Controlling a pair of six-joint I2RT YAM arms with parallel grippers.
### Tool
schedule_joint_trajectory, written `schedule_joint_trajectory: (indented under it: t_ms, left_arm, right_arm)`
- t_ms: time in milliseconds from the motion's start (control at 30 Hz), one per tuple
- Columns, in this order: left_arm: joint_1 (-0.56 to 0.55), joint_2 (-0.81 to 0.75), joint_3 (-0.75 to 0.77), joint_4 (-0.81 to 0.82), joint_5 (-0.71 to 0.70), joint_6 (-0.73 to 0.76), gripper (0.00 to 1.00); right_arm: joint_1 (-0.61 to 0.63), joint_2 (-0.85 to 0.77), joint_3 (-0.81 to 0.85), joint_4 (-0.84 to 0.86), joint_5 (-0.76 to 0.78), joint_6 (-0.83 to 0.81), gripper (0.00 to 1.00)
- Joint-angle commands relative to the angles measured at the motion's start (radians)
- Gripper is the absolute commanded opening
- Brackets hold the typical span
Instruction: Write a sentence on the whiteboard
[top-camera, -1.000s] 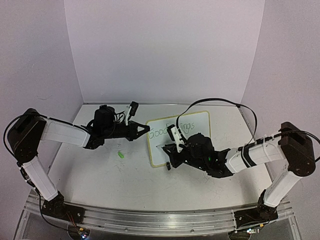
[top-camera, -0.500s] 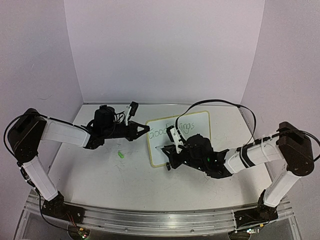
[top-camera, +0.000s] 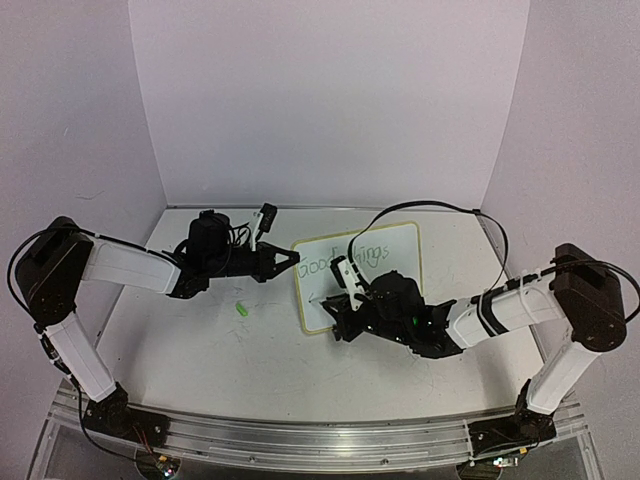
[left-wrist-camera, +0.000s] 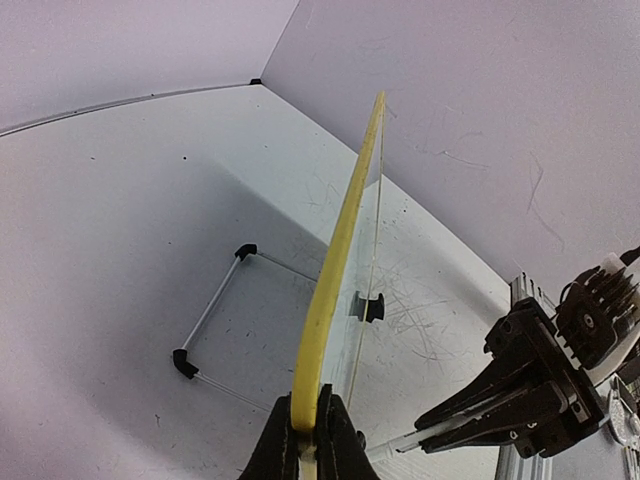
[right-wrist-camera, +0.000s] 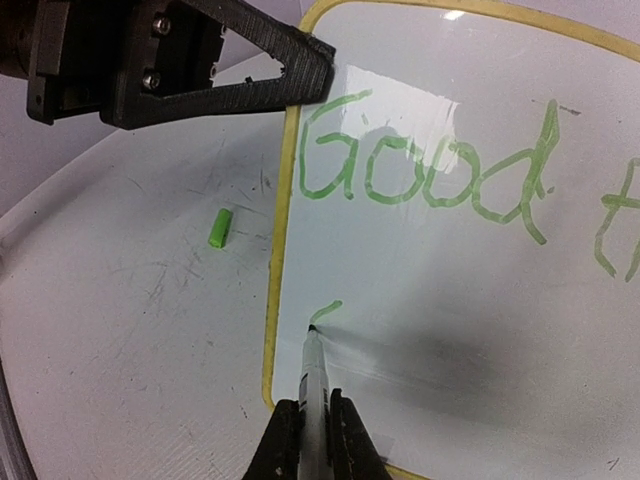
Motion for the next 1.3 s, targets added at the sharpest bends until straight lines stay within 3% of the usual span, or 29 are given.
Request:
schedule_joint_trajectory:
  t_ms: [0, 600, 867, 1267]
  left_arm:
    - [0.003, 0.001, 0.03, 0.001, -0.059, 0.055, 0.0]
    - [0.003, -0.002, 0.026, -0.001, -0.062, 0.055, 0.0]
    - [0.003, -0.001, 0.026, -0.001, -0.061, 0.053, 0.0]
    - [0.003, -0.003, 0.026, -0.003, -0.057, 0.054, 0.0]
  right_arm:
    - [0.001, 0.008, 0.004, -0.013, 0.034, 0.019, 0.0]
    - [0.002, -0.047, -0.034, -0.014, 0.163, 0.044, 0.0]
    - [0.002, -0.164, -0.167, 0.198, 0.014, -0.008, 0.0]
    - [0.001, -0.09, -0.08, 0.161, 0.069, 0.002, 0.0]
